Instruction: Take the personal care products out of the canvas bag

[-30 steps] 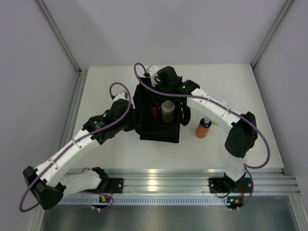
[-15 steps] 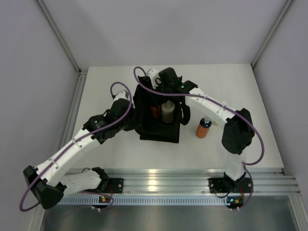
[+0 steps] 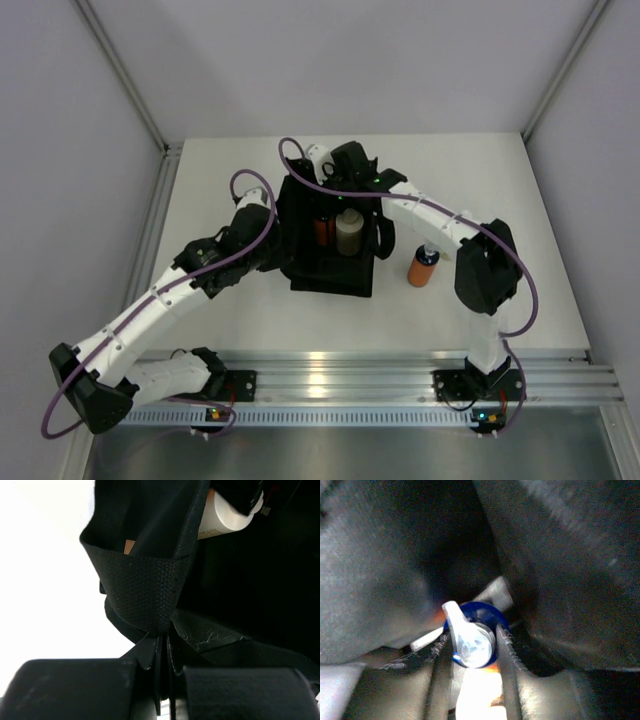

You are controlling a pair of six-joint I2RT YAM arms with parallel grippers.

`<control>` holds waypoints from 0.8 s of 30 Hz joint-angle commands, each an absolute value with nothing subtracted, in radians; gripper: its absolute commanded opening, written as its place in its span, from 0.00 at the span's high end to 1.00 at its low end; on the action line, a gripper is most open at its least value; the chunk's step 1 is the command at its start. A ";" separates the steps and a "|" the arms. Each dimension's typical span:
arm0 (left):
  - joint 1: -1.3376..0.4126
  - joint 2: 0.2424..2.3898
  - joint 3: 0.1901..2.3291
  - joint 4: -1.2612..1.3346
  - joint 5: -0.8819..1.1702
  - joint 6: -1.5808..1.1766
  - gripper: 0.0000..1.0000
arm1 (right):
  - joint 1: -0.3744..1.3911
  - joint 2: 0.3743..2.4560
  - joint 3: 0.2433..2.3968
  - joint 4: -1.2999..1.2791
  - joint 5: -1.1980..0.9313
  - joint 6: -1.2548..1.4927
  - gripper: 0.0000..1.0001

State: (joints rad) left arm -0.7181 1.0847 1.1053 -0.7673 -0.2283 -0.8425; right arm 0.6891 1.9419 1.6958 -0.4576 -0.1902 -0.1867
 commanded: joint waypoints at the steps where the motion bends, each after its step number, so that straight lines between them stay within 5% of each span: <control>1: -0.718 1.088 1.134 -0.741 -0.256 -0.834 1.00 | 0.669 1.971 1.694 -0.422 -0.219 -0.179 0.69; 6: -0.718 1.086 1.135 -0.739 -0.259 -0.831 1.00 | 0.669 1.957 1.681 -0.420 -0.210 -0.187 0.77; 10: -0.718 1.088 1.134 -0.739 -0.258 -0.830 1.00 | 0.669 1.942 1.666 -0.410 -0.218 -0.195 1.00; 24: -0.718 1.095 1.141 -0.739 -0.253 -0.824 1.00 | 0.701 1.755 1.600 -0.287 -0.146 -0.156 1.00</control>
State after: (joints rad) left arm -0.7181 1.0855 1.1099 -0.7677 -0.2287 -0.8345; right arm 0.6876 1.8580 1.5833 -0.3874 -0.1684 -0.1665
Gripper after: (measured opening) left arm 0.038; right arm 0.320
